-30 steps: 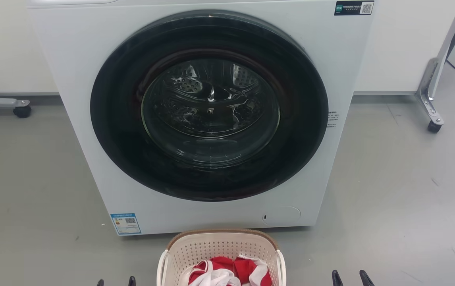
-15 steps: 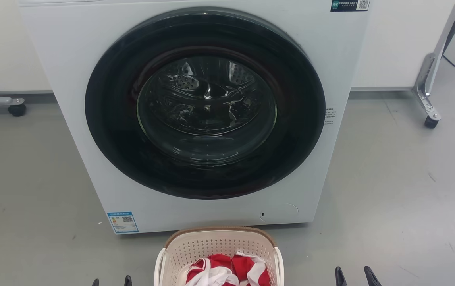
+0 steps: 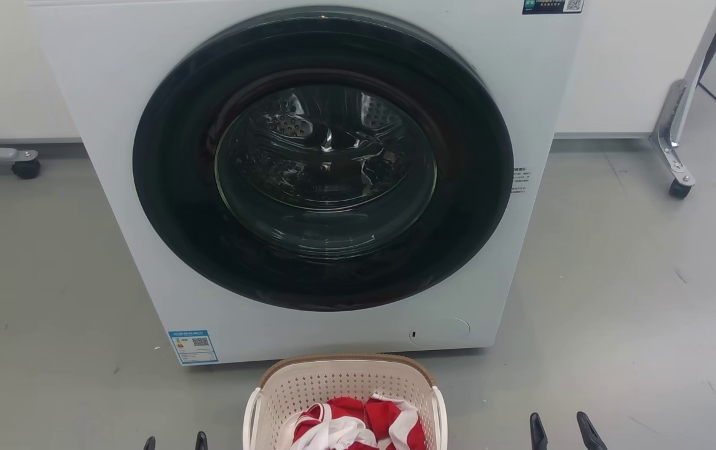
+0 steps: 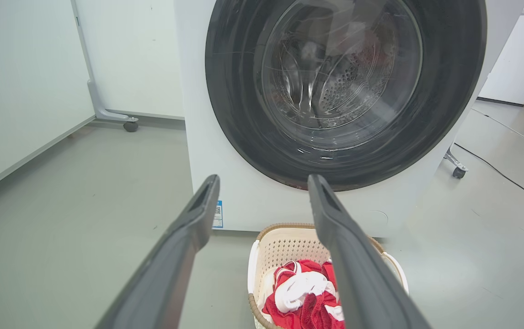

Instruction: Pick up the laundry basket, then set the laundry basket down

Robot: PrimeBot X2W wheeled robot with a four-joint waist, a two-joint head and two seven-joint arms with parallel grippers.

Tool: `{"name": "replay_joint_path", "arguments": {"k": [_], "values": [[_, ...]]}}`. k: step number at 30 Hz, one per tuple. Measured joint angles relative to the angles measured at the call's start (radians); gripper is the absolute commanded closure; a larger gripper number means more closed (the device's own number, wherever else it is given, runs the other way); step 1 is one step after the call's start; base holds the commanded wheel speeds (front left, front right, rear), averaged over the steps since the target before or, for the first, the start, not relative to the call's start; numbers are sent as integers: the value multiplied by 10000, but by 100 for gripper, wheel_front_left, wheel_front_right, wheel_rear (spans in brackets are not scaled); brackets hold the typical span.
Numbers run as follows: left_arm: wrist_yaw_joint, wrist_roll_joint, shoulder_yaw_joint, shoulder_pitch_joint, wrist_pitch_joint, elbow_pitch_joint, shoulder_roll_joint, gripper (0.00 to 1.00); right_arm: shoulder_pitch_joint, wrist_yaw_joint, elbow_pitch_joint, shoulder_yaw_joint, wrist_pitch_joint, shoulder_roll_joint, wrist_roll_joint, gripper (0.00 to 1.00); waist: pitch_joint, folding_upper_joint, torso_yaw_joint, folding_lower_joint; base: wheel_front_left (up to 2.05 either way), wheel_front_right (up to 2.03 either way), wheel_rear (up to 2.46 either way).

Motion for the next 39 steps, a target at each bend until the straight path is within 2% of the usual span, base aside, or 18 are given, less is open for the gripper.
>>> {"name": "replay_joint_path", "arguments": {"k": [6, 7, 17, 39], "values": [[0, 71, -17, -1, 0, -4, -15, 0, 6, 0, -82, -81, 0, 42, -111, 0, 1, 0, -1, 0, 0, 0, 0], [0, 71, -17, -1, 0, -4, -17, 100, 7, 0, -92, -92, 0, 46, -136, 100, -2, 0, -1, 0, 0, 0, 0], [-104, -130, -10, 92, 121, 625, -140, 100, 220, 56, 568, -174, 115, 61, 107, 100, 18, 0, 5, 0, 0, 0, 0], [-635, -3133, 625, -296, 1014, 894, -244, 100, -215, 591, 861, -1116, 997, 130, 3266, 100, 128, -1, 43, 0, 0, 0, 0]]}}
